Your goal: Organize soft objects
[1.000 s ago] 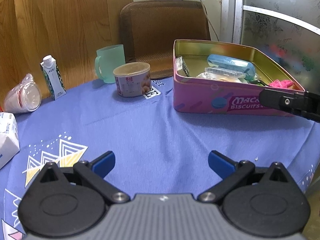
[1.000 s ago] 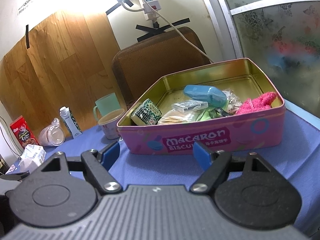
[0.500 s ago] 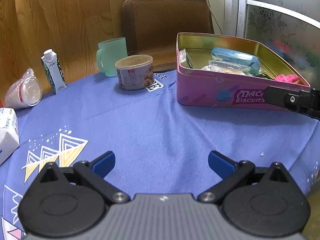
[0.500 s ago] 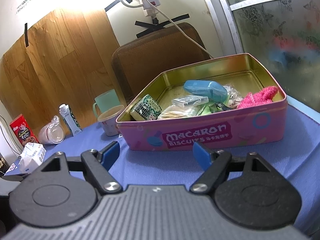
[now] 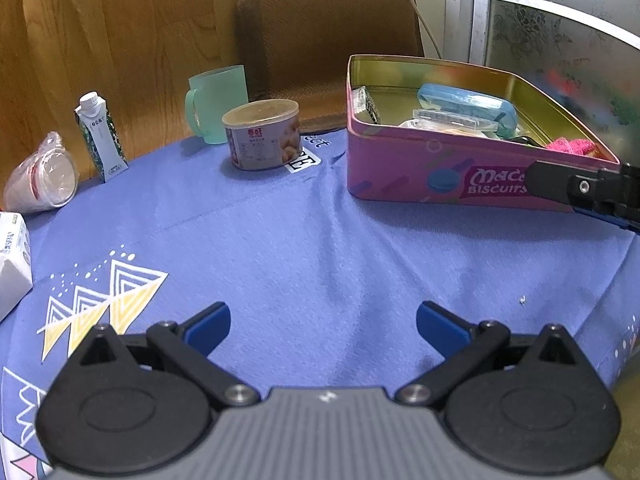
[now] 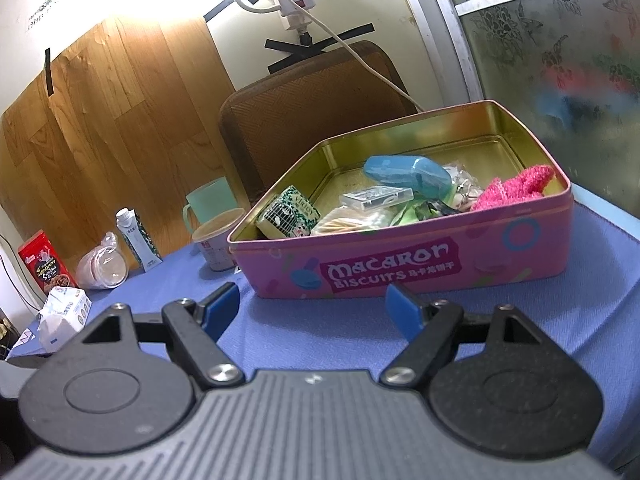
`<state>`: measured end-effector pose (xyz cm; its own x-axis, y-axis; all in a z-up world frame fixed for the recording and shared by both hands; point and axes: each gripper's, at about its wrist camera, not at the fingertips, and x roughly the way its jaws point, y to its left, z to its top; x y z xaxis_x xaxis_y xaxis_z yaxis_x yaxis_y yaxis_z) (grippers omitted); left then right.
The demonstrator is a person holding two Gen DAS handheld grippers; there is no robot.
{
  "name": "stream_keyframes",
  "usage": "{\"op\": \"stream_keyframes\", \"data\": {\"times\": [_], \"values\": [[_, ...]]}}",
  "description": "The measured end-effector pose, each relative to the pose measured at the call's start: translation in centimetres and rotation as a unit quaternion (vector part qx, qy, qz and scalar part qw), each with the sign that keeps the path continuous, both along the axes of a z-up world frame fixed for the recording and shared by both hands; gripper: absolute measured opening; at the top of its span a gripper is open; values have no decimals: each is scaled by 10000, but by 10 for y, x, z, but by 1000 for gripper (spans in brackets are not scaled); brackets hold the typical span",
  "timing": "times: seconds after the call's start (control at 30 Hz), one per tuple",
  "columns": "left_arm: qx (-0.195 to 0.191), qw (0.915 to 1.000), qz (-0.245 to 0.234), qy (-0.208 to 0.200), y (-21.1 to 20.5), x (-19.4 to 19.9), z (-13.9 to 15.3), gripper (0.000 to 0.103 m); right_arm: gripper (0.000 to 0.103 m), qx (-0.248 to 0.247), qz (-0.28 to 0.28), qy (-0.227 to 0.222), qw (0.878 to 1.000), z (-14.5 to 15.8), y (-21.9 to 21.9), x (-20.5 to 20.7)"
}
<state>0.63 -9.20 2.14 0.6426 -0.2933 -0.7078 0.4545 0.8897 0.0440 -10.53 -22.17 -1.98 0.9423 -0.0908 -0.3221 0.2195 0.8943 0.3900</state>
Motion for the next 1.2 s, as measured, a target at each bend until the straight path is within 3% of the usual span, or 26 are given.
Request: {"op": "stream_keyframes", "data": {"times": [0.5,1.2], "values": [[-111,9998,-179,55,-2,-7,4,103,82,-556,-186,-312,9978,9,14,-8],[-186,9993,-308,88,-3,-11,6,103,83,-557,-174,-318,9978,10,15,-7]]}}
